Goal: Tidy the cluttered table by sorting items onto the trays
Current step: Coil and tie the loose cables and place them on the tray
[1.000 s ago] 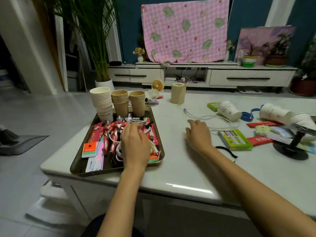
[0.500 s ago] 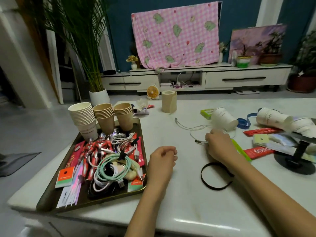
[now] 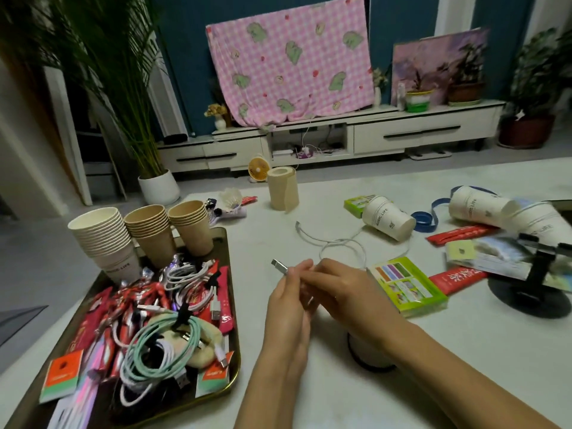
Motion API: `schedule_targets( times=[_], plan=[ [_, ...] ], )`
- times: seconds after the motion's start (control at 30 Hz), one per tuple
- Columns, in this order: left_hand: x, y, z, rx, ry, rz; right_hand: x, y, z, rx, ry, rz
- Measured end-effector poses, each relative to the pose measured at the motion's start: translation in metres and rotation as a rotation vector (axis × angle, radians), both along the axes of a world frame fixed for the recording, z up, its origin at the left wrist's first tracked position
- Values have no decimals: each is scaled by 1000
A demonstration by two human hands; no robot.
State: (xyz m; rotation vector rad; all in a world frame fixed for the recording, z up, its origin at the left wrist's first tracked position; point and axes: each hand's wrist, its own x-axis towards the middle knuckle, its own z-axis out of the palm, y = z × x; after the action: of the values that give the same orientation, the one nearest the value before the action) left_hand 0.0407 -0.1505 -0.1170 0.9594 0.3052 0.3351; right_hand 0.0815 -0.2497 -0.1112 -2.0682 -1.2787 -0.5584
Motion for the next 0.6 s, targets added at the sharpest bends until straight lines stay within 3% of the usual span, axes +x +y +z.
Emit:
schedule_targets(
  times=[0.2,0.33,0.5,0.6],
  plan=[
    [-13,39,27,-268,-243,120,6,2,1,26,323,116],
    [-43,73,47,-452,-326,-10,21,1,-7,12,396,85],
    [-60,69,62,-235,-83,-386,51,13,-8,-40,418,-26],
    [-46,43,46,2,207,-392,64,29,2,-14,396,-99]
  ],
)
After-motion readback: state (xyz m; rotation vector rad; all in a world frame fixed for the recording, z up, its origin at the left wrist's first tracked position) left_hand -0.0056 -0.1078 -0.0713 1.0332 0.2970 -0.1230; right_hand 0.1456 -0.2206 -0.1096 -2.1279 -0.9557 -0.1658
